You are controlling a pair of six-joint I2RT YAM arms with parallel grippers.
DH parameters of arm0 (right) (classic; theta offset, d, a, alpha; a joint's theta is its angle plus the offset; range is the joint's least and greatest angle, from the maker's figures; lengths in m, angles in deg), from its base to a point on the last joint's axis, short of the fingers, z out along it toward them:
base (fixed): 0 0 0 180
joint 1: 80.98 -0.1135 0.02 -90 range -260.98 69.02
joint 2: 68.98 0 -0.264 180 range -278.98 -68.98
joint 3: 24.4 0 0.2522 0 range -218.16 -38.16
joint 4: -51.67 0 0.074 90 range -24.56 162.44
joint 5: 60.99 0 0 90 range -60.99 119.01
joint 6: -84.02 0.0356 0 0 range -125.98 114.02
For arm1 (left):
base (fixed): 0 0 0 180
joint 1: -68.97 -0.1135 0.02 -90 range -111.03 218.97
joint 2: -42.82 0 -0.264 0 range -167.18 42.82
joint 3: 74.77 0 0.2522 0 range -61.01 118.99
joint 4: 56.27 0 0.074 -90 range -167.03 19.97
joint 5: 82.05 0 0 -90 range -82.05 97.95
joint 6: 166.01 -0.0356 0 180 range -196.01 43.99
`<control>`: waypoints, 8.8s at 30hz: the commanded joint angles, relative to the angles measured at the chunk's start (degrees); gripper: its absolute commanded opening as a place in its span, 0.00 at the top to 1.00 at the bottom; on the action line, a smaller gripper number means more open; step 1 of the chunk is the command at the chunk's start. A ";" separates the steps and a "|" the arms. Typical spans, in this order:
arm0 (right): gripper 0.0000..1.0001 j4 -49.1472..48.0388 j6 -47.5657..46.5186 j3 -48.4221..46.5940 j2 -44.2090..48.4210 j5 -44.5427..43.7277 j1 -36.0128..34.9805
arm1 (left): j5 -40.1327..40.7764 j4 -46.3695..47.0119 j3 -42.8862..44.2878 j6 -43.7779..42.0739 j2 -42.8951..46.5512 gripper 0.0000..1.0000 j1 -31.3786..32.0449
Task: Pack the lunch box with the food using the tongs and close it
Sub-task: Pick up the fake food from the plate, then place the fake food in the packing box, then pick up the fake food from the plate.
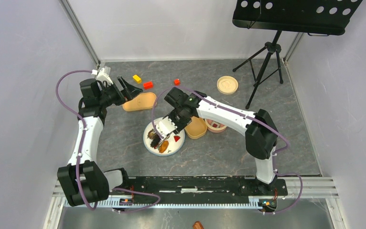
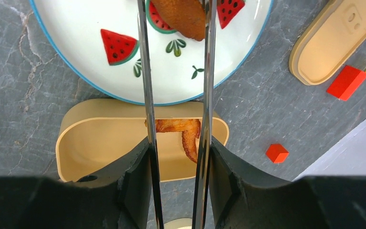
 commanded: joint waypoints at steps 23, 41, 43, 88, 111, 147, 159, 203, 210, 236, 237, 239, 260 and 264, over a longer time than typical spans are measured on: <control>0.72 4.24 -0.67 -6.31 0.86 -2.28 -1.78 | 0.56 0.27 0.93 -1.27 -0.36 0.01 0.15; 0.83 4.38 15.50 1.12 15.70 5.01 8.74 | -0.84 0.94 1.31 -0.26 -1.24 0.01 0.15; 0.83 5.77 13.46 3.60 18.37 5.15 11.73 | -1.01 1.01 1.18 0.00 -1.39 0.01 0.14; 0.65 17.54 -7.45 10.54 16.80 2.65 23.19 | -1.15 1.72 0.54 1.03 -2.37 0.01 0.24; 0.51 13.40 16.34 -9.01 10.73 8.15 16.22 | -1.04 1.69 1.15 0.58 -2.69 0.01 0.15; 0.50 2.08 50.12 7.20 5.50 4.52 7.14 | -1.09 -0.40 0.12 -0.39 0.04 0.01 0.14; 0.50 6.07 43.47 5.34 5.00 2.85 5.68 | -1.11 -0.68 -0.08 -0.84 0.03 0.01 0.15; 0.50 5.65 14.66 -6.38 -1.23 0.19 3.92 | -0.67 0.92 0.64 -0.39 -1.62 0.01 0.14; 0.51 6.94 14.02 -8.29 -3.69 -0.48 3.83 | -0.67 0.88 0.78 -0.57 -1.94 0.01 0.15; 0.73 16.48 13.17 -11.56 0.53 -2.34 5.31 | -1.16 2.19 1.08 1.54 -3.37 0.02 0.15; 0.76 16.45 13.22 -11.62 0.81 -2.21 5.41 | -1.19 2.19 1.17 1.54 -3.46 0.02 0.15; 0.79 16.51 13.25 -11.42 1.86 -1.93 5.46 | -1.19 2.28 1.32 1.54 -3.53 0.02 0.14; 0.89 17.49 19.09 -8.43 11.17 -1.96 13.30 | -2.10 4.50 1.90 2.86 -5.48 0.02 0.24; 0.90 17.29 18.55 -3.37 14.92 -1.97 16.56 | -2.76 5.25 1.79 3.55 -6.27 0.02 0.29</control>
